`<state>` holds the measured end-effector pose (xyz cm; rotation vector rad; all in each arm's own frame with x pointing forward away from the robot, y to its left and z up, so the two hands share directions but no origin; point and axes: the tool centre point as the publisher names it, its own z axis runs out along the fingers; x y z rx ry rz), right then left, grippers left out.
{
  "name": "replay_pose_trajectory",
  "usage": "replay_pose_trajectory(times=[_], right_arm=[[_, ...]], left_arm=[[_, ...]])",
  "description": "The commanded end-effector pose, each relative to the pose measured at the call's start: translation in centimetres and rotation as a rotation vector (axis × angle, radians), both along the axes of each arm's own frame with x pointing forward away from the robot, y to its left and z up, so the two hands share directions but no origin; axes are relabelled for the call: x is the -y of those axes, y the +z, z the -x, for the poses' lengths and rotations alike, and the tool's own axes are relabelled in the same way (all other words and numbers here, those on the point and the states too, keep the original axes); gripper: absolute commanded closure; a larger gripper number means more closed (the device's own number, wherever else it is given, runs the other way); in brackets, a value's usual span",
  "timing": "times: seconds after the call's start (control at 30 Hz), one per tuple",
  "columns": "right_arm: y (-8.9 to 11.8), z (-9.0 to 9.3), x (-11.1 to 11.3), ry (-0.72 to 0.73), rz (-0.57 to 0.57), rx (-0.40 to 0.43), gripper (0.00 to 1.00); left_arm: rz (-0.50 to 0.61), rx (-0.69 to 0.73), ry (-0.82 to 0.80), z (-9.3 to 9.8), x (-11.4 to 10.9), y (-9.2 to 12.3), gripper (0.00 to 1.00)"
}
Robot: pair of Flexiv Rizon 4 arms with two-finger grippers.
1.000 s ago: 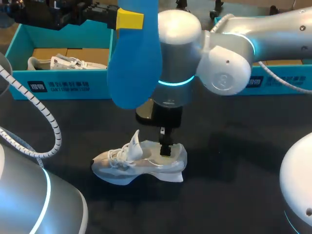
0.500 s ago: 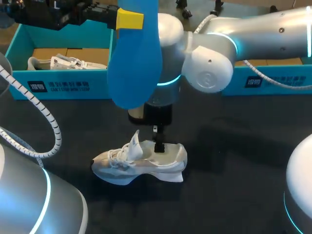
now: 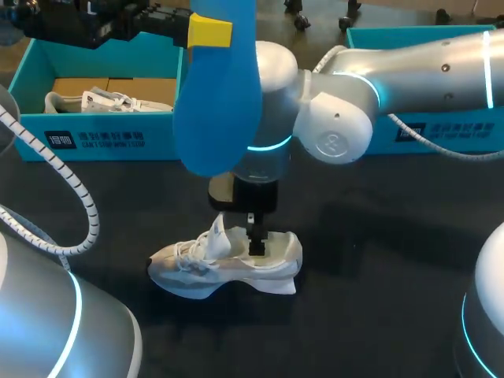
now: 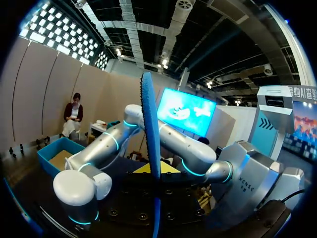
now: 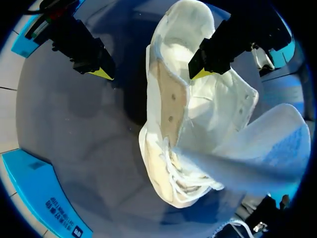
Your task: Take the shoe out of the shoebox, open the shoe tongue, remove and reinsert the insole, then place the shoe into the shoebox
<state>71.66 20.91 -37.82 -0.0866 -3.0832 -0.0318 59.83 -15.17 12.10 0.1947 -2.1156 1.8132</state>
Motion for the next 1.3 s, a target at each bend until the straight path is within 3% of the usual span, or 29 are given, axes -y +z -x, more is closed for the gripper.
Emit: replay_pose_trajectory(times=[0.03, 0.07, 0.17, 0.2, 0.27, 0.67, 0.87, 1.3], right_arm=[[-1.0, -0.4, -0.2, 0.004, 0.002, -0.019, 0.18], [-1.1, -0.4, -0.2, 0.005, 0.003, -0.022, 0.38], [-1.3, -0.4, -0.3, 0.005, 0.006, -0.025, 0.74], [-1.3, -0.4, -0.3, 0.006, 0.008, -0.028, 0.9], [-1.4, -0.4, -0.3, 0.007, 0.01, -0.031, 1.0], [-1.0, 0.2, -0.2, 0.005, 0.019, -0.05, 1.0], [0.6, 0.8, 0.4, -0.05, 0.022, -0.078, 1.0], [4.0, 3.2, 2.3, -0.377, -0.036, -0.098, 1.0]], left_arm=[[-0.001, 0.0, -0.001, -0.1, 0.1, 0.0, 1.0], [-0.001, 0.0, -0.001, -0.1, 0.1, 0.0, 1.0], [-0.001, 0.0, -0.001, -0.1, 0.1, 0.0, 1.0], [-0.001, 0.0, -0.001, -0.1, 0.1, 0.0, 1.0], [-0.001, 0.0, -0.001, -0.1, 0.1, 0.0, 1.0], [-0.001, 0.0, -0.001, -0.1, 0.1, 0.0, 1.0], [-0.001, 0.0, -0.001, -0.1, 0.1, 0.0, 1.0], [-0.001, 0.0, -0.001, -0.1, 0.1, 0.0, 1.0]])
